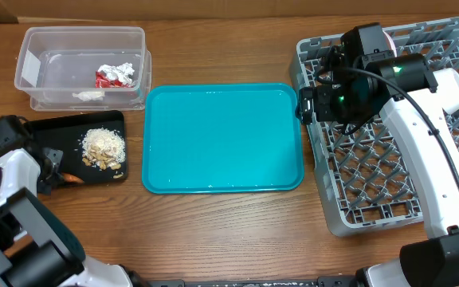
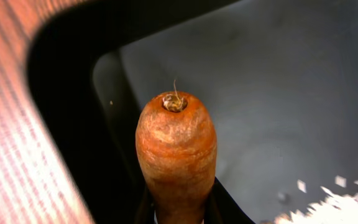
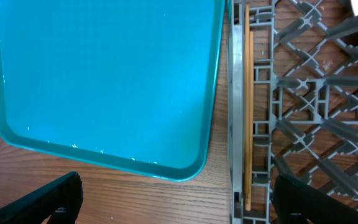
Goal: Sort waste into correct bins and load items into the dishwasher
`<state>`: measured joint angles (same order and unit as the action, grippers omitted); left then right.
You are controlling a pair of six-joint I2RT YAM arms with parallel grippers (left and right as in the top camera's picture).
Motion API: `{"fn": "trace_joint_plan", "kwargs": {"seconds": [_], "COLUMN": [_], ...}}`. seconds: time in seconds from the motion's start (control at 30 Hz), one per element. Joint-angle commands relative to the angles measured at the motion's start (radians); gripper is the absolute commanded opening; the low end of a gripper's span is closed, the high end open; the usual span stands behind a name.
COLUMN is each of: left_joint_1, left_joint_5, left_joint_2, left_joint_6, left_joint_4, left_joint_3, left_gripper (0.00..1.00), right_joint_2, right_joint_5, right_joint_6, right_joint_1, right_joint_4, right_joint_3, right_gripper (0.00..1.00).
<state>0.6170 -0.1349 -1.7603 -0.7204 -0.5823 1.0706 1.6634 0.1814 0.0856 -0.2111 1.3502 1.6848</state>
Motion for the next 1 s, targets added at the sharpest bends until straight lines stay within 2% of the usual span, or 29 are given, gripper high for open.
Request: {"fn": "trace_joint_plan", "kwargs": {"seconds": [0.0,0.03,0.07,0.2,0.33,0.57,0.73,0.87,0.97], "left_joint_1": [0.003,0.003,0.004,0.004,-0.007,-0.129,-0.308,-0.467,-0.566], "left_joint_5": [-0.029,-0.029,-0.029,0.018,0.084,0.110,0.109,0.110,0.109], "left_joint_2": [-0.038,-0.042,-0.042,-0.027,0.016,0.106,0.150,0.156,0.156], "left_joint_6": [0.034,0.037,0.049,0.095,0.129,0.253,0.376,0.485,0.566], "left_joint_4": [0.013,0.013,0.018,-0.011,-0.111,-0.255,-0.359,-0.467,-0.546], "left_joint_3": [0.010,0.010,0.011,0.055,0.158,0.319,0.366,0.367,0.367], "left_gripper": [0.30,0.35,0.49,0.63,0.76,0.84,0.91,1.00,1.00], "right_joint_2": [-0.006,-0.006,-0.006,-0.006,-0.006,-0.006,-0.006,-0.006,-0.006], "right_joint_5": [-0.005,-0.005,-0.005,-0.005,-0.005,-0.004,-0.005,-0.009,-0.008], "right_joint_6": [-0.007,-0.007,-0.007,-0.008,-0.007,-0.007,0.005,0.101,0.148], "right_joint_1": [-0.001,-0.001,-0.001,-0.001,-0.001,-0.001,0.001,0.018,0.039], "right_joint_4": [0.001,0.001,0.000,-0.009,-0.038,-0.127,-0.217,-0.282,-0.310], "right_joint_3": [0.015,0.015,0.015,0.015,0.015,0.015,0.015,0.015,0.015], "right_gripper": [1.00,1.00,1.00,1.00,1.00,1.00,1.00,1.00,1.00]}}
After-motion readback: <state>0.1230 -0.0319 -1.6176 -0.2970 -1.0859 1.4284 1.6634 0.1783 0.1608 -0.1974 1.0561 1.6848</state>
